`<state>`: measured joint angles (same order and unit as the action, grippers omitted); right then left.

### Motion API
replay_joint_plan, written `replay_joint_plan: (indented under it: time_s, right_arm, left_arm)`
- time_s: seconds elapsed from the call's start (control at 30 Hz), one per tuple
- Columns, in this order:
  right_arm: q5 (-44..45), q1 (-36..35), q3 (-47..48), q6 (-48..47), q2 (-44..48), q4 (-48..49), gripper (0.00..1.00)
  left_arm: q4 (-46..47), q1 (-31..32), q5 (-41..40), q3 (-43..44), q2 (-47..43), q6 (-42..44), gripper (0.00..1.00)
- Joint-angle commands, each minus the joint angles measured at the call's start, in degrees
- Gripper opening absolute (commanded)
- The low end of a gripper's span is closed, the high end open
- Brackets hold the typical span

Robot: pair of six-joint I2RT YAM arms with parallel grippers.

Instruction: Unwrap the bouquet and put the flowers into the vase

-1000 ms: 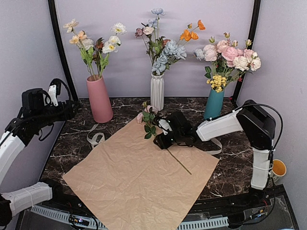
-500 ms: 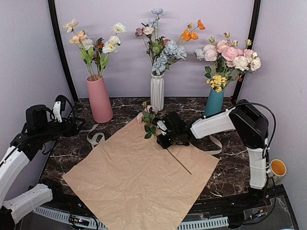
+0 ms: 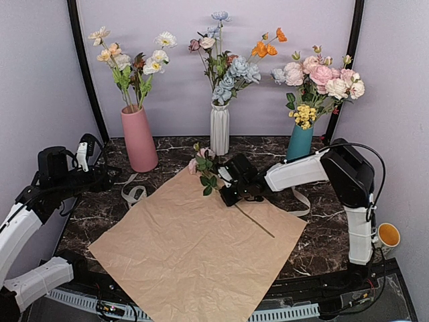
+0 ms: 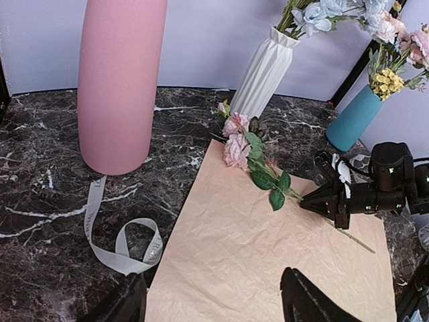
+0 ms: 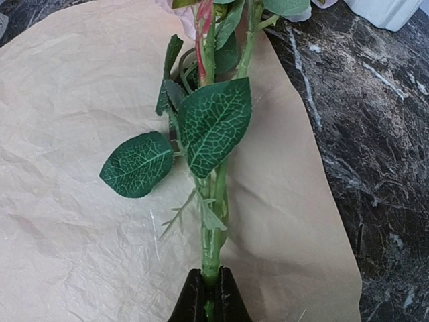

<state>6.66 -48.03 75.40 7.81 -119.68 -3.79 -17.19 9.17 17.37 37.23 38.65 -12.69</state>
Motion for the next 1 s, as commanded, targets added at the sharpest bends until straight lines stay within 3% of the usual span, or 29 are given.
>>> replay_joint_plan:
  time_s: [0.0, 0.2, 0.43, 0.63, 0.97]
  right_arm:
    - [-2.08, -0.18, 2.66, 2.12, 5.66, -1.2, 0.0]
    - [-11.43, -0.72, -0.53, 8.09, 13.86, 4.9, 0.0]
    - [-17.05, -4.13, -11.23, 20.18, 22.42, 23.74, 0.0]
    - [-19.94, -8.24, -17.35, 27.11, 23.8, 37.66, 0.0]
    - [-21.67, -10.62, -17.24, 29.54, 22.66, 40.83, 0.0]
  left_arm:
    - [1.84, -0.27, 5.13, 1.29, -1.14, -0.97, 0.73]
    - [10.75, -0.23, 16.22, -1.22, -1.29, -9.39, 0.75]
    - [36.76, 1.27, 26.2, -10.44, 3.05, -24.82, 0.75]
    - [50.53, 11.3, 23.46, -11.56, 13.1, -25.24, 0.73]
    - [73.23, 19.33, 23.86, -12.31, 26.03, -29.2, 0.69]
